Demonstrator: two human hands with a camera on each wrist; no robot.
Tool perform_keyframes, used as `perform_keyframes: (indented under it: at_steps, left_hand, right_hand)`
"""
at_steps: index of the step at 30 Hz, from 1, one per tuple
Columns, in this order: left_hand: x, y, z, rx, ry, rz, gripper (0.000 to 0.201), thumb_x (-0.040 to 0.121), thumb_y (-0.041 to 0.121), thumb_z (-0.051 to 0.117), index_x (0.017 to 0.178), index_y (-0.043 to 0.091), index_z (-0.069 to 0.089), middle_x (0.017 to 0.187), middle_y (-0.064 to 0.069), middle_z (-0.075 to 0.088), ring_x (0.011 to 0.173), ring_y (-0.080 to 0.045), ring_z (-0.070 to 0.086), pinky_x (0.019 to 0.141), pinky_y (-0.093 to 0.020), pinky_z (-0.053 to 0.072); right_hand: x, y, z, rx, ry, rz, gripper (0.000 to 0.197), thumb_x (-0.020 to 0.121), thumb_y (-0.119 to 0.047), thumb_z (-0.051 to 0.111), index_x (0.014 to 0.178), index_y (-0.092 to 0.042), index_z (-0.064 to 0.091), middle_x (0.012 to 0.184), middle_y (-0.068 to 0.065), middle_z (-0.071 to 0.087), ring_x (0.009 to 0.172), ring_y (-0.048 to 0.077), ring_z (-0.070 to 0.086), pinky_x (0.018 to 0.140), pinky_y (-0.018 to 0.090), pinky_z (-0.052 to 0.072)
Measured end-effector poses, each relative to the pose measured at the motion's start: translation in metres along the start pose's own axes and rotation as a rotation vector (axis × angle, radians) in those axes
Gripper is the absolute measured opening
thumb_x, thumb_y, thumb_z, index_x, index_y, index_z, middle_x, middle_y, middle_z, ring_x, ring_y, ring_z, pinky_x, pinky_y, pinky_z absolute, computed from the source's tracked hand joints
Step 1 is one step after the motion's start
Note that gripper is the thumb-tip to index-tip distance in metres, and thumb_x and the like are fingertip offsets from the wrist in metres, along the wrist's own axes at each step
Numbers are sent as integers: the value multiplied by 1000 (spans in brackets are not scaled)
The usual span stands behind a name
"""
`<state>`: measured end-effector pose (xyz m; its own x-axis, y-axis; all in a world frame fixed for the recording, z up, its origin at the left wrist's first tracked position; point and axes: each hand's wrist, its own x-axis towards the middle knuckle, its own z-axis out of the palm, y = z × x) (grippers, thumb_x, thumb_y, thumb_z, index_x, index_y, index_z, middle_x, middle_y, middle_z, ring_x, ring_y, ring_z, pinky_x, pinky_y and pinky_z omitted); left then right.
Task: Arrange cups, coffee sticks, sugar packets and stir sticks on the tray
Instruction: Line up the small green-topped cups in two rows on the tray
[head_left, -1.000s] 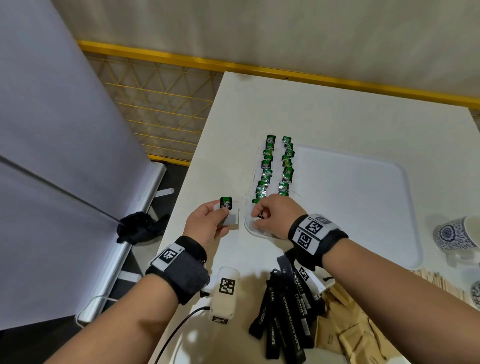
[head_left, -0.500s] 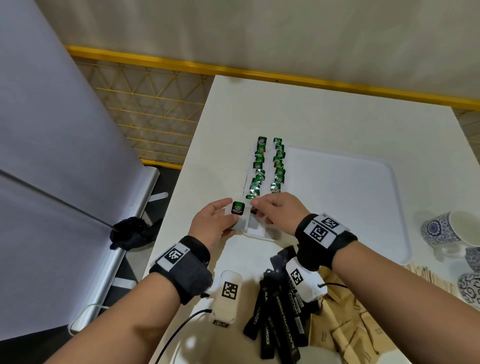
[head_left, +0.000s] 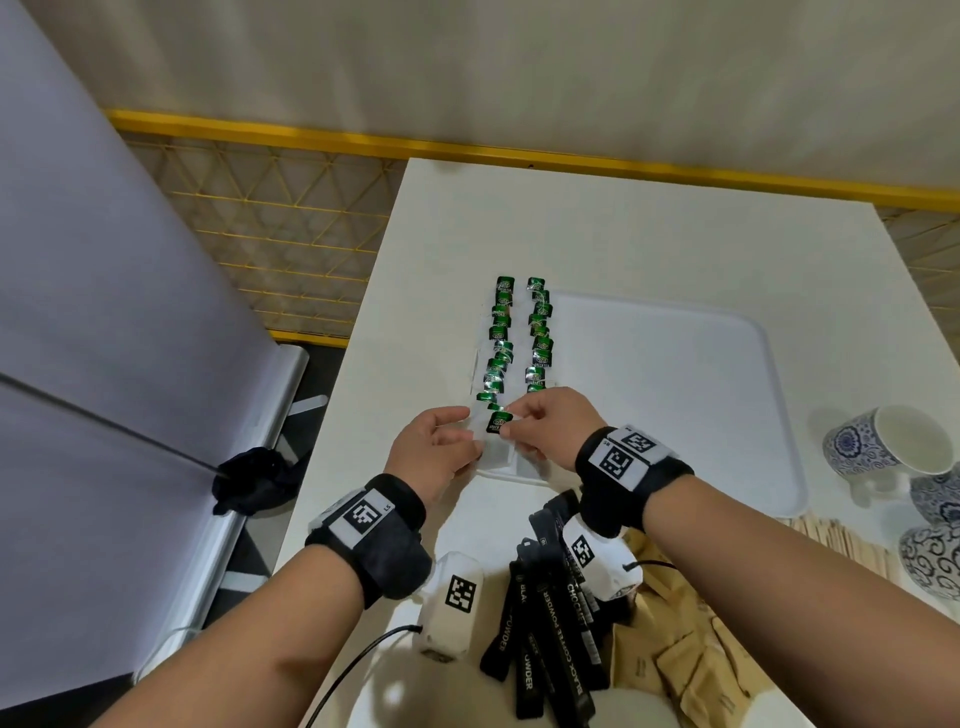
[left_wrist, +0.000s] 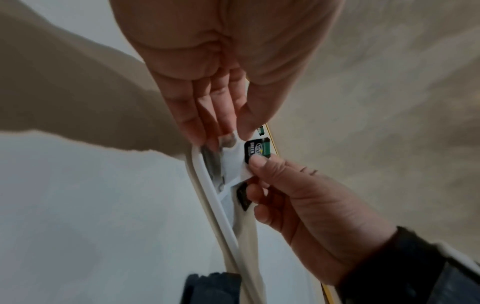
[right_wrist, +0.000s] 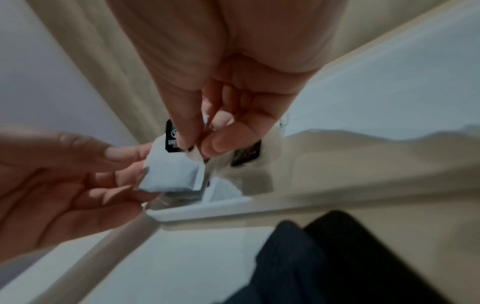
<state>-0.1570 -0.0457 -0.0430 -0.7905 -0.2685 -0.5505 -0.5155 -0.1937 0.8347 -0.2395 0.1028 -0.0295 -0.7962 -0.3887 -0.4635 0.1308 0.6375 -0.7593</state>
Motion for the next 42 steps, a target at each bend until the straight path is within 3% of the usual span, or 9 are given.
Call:
perform_keyframes:
  at_steps: [3, 8, 12, 17, 24, 28, 31, 35, 42]
  left_hand:
    - [2, -4, -6, 1, 36, -19, 37, 83, -7, 62, 117, 6, 56, 88, -12, 64, 75, -25, 61, 75, -37, 54]
    - [2, -3, -10, 20, 73, 16, 30, 85, -9, 59, 111, 6, 57, 79, -6, 62, 69, -19, 59, 66, -26, 54]
    - [2, 4, -6, 35, 38, 43, 24, 87, -10, 54, 106, 5, 58, 75, -8, 61, 63, -21, 56, 56, -22, 54]
    - [5, 12, 6, 30, -39, 44, 21, 92, -5, 52, 110, 0, 61, 76, -18, 58, 57, -21, 51, 67, -35, 50]
    - [7, 18, 25, 78, -101, -23, 21, 92, -4, 53, 111, 0, 62, 76, -15, 55, 55, -20, 45, 53, -25, 40]
    - [8, 18, 25, 90, -103, -12, 21, 92, -2, 53, 111, 1, 62, 81, -19, 57, 66, -23, 48, 61, -30, 43]
    - [13, 21, 20, 73, -65, 29, 21, 93, -2, 52, 109, 2, 63, 79, -14, 61, 62, -19, 55, 58, -23, 53]
    - [25, 27, 16, 35, 21, 67, 22, 94, 1, 52, 112, 4, 63, 82, -8, 63, 70, -15, 57, 64, -21, 55]
    - [37, 31, 20, 51, 61, 36, 25, 94, 4, 52, 117, 8, 61, 86, -6, 64, 72, -14, 58, 66, -19, 51]
  right_hand:
    - [5, -4, 4, -147, -1, -37, 13, 84, -21, 69, 86, -8, 71, 75, 10, 70, 68, 20, 62, 75, 33, 53]
    - [9, -8, 8, -306, 16, -88, 22, 84, -27, 70, 105, -22, 67, 72, -14, 50, 79, 12, 53, 73, 23, 43]
    - [7, -1, 1, -198, 112, -65, 29, 79, -30, 73, 103, -25, 58, 72, -10, 54, 71, 10, 55, 69, 22, 46]
    - [-2, 22, -22, 13, 306, 64, 22, 86, -11, 48, 89, -31, 57, 87, 0, 65, 79, 22, 65, 79, 39, 57]
    - [-5, 33, -21, 118, 162, 201, 21, 78, -3, 64, 88, -21, 57, 66, 0, 57, 60, 23, 60, 73, 38, 56]
    - [-4, 30, -19, 55, 144, 168, 21, 81, -10, 67, 85, -26, 54, 79, 1, 60, 64, 20, 62, 71, 33, 56]
    - [-1, 32, -25, 32, 234, 151, 17, 85, -18, 61, 99, -24, 55, 95, 5, 65, 85, 23, 63, 84, 31, 51]
    - [11, 33, -31, 18, 279, 177, 42, 94, -11, 41, 135, -14, 47, 123, 12, 61, 106, 25, 60, 99, 32, 45]
    - [28, 31, -27, 23, 192, 132, 42, 93, -9, 42, 134, -10, 53, 125, 13, 62, 97, 17, 52, 106, 42, 41]
